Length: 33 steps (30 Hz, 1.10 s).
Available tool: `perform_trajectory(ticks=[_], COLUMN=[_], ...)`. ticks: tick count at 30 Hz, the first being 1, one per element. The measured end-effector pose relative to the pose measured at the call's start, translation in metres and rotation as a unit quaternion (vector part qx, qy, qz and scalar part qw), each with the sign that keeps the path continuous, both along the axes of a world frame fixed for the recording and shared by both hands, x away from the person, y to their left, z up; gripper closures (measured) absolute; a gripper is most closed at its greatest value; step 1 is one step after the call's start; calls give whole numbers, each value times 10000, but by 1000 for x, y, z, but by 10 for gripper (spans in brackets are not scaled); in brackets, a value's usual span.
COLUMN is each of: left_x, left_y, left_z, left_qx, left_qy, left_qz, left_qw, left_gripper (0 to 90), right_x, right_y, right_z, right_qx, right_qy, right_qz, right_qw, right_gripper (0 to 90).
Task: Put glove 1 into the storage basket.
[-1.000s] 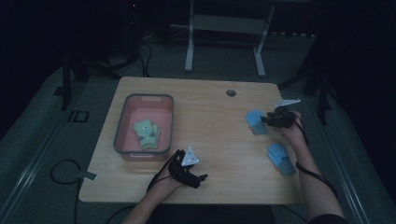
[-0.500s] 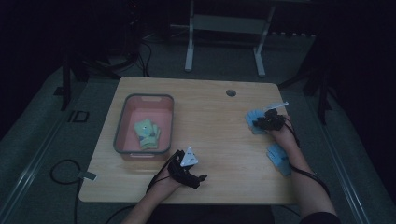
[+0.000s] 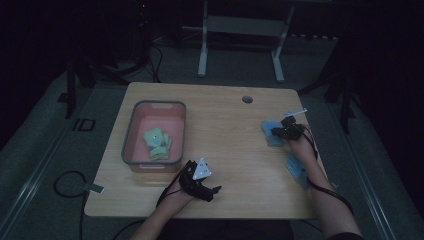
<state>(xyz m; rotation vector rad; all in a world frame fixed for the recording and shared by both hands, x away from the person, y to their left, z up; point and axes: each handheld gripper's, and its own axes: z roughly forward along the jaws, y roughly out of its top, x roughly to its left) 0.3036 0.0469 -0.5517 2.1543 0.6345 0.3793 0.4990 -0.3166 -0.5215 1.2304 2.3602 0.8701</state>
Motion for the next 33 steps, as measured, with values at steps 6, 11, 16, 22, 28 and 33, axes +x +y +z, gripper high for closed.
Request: perform_trajectory(ticks=[6, 11, 16, 22, 28, 33], left_x=[0, 0, 0, 1, 0, -1], left_y=[0, 0, 0, 1, 0, -1], left_z=[0, 0, 0, 0, -1, -1], left_qx=[8, -18, -17, 1, 59, 91], left_qy=[24, 46, 39, -17, -88, -146], left_qz=[-19, -16, -16, -6, -49, -69], left_qw=[10000, 10000, 10000, 10000, 9999, 9998], left_gripper=[73, 73, 73, 73, 73, 73], right_x=[-37, -69, -94, -115, -131, -134], right_y=[23, 42, 58, 74, 95, 116], right_z=[28, 42, 51, 54, 47, 26], right_qx=[349, 491, 467, 485, 549, 529], right_qy=[-215, -345, -403, -435, -448, -285], right_qz=[226, 260, 186, 46, 283, 345], right_qw=[9989, 9979, 9979, 9979, 9971, 9976], right_gripper=[836, 836, 835, 833, 831, 825])
